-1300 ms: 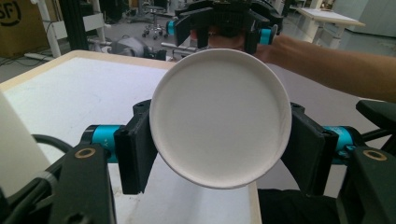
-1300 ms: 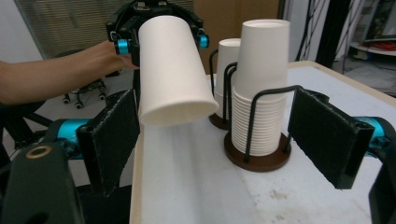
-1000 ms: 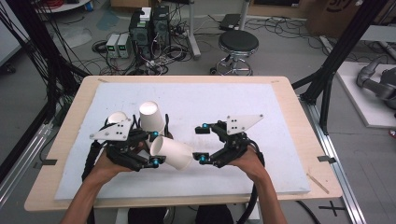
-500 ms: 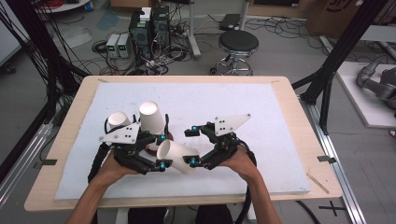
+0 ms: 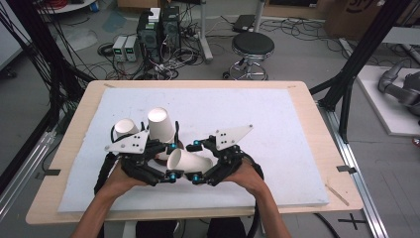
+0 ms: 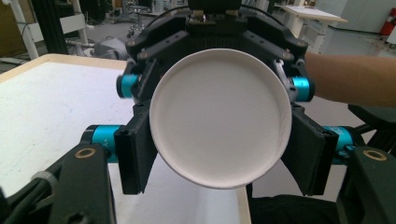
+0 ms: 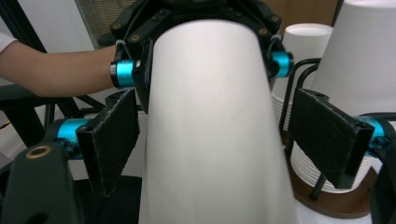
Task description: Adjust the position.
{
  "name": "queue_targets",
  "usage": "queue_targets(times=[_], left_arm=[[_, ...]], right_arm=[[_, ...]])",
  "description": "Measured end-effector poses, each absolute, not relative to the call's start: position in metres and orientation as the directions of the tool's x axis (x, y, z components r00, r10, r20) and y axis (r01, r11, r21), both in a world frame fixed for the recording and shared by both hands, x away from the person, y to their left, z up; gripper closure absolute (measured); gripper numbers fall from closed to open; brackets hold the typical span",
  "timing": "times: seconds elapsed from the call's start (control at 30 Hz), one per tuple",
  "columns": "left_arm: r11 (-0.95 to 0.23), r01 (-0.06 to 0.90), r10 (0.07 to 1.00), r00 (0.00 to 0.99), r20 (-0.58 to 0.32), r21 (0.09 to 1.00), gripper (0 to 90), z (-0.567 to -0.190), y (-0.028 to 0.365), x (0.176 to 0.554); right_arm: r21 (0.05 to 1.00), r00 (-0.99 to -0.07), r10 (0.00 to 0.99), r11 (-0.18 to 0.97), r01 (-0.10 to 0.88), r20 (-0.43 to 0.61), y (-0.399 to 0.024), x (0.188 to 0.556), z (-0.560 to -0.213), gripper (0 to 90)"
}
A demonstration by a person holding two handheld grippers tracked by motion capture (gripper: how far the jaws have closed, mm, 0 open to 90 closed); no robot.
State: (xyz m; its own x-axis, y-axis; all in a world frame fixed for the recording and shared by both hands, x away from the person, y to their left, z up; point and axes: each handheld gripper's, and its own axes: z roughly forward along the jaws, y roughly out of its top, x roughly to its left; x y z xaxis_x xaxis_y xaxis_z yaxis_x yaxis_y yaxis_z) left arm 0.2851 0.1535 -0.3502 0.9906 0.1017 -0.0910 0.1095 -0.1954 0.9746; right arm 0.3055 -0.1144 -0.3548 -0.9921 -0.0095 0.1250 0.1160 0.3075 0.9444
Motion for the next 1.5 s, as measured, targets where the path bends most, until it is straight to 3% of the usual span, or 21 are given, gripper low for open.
queue_targets(times=[0.8, 1.03, 1.33, 1.37, 1.43, 1.5], left_arm=[[-0.171, 0.103, 0.092, 0.992, -0.088, 0.980, 33.7, -0.347, 0.160, 0.285], [-0.172, 0.110, 0.086, 0.992, -0.096, 0.979, 34.2, -0.348, 0.159, 0.285], [-0.180, 0.086, 0.088, 0.994, -0.071, 0.980, 33.0, -0.350, 0.159, 0.283], [-0.188, 0.083, 0.097, 0.993, -0.066, 0.979, 27.6, -0.351, 0.157, 0.283], [-0.200, 0.098, 0.093, 0.992, -0.081, 0.975, 5.3, -0.353, 0.155, 0.284], [-0.203, 0.081, 0.120, 0.991, -0.057, 0.976, 5.3, -0.355, 0.155, 0.283]], right_arm=[[0.933, -0.991, 0.004, 0.336, 0.130, 0.137, -0.122, 0.303, -0.369, 17.6], [0.932, -0.992, -0.024, 0.345, 0.110, 0.126, -0.123, 0.303, -0.368, 26.8], [0.933, -0.994, -0.026, 0.348, 0.091, 0.106, -0.123, 0.302, -0.368, 28.3], [0.931, -0.993, -0.028, 0.352, 0.094, 0.111, -0.123, 0.302, -0.368, 28.3], [0.933, -0.994, -0.021, 0.347, 0.096, 0.110, -0.125, 0.302, -0.367, 28.3], [0.932, -0.994, -0.010, 0.350, 0.096, 0.106, -0.126, 0.302, -0.366, 28.3]])
